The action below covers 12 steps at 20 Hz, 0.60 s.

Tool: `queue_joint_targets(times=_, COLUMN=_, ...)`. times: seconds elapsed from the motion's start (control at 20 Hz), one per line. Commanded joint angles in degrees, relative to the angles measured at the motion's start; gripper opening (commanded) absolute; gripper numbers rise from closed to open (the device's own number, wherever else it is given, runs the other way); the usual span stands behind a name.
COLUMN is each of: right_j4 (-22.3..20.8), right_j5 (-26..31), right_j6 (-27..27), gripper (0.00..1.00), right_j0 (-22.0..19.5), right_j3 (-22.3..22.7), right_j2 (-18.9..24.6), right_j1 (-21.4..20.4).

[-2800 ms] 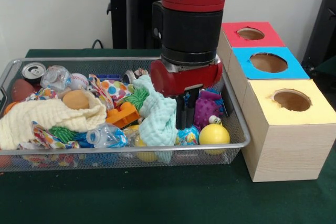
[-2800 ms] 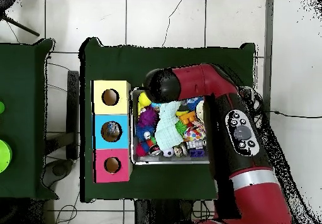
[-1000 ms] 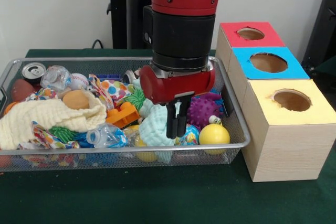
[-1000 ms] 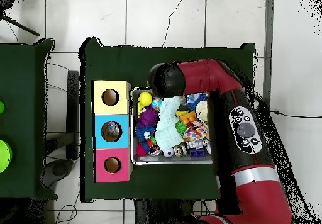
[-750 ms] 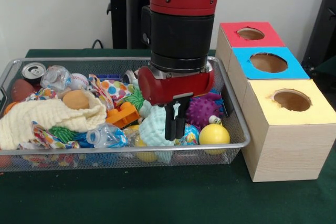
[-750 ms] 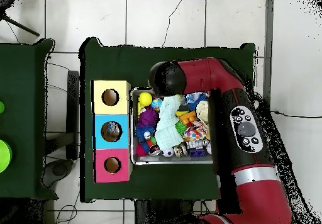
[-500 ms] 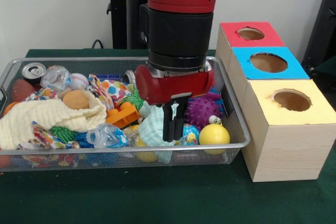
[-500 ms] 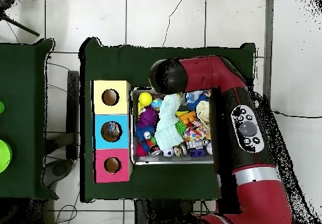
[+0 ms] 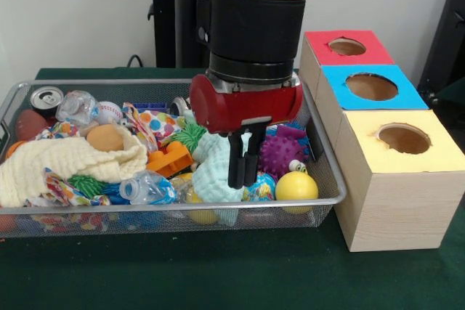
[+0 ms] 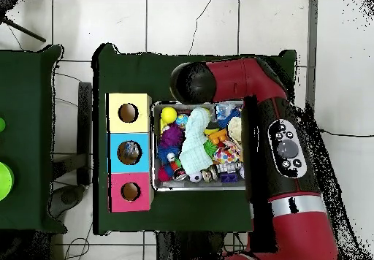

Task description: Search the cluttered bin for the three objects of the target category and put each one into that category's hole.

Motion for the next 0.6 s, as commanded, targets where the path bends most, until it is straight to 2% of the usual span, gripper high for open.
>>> queue_joint_targets(times=0.05, right_j4=-1.7, right_j5=8.2, right_j6=-10.7, gripper=0.0, right_j0=0.3, right_j3=0.1, right_j2=1.2, right_j1=-1.3)
queue_joint_targets(times=0.2, right_j4=-1.8, right_j5=7.0, right_j6=-10.3, gripper=0.0, right_j0=-0.3, right_j3=1.1, right_j2=1.1, right_j1=-0.9)
queue_joint_targets(times=0.6, right_j4=-2.0, right_j5=4.9, right_j6=-11.5, gripper=0.0, right_j0=-1.8, right_j3=0.3, right_j2=2.1, right_j1=1.8)
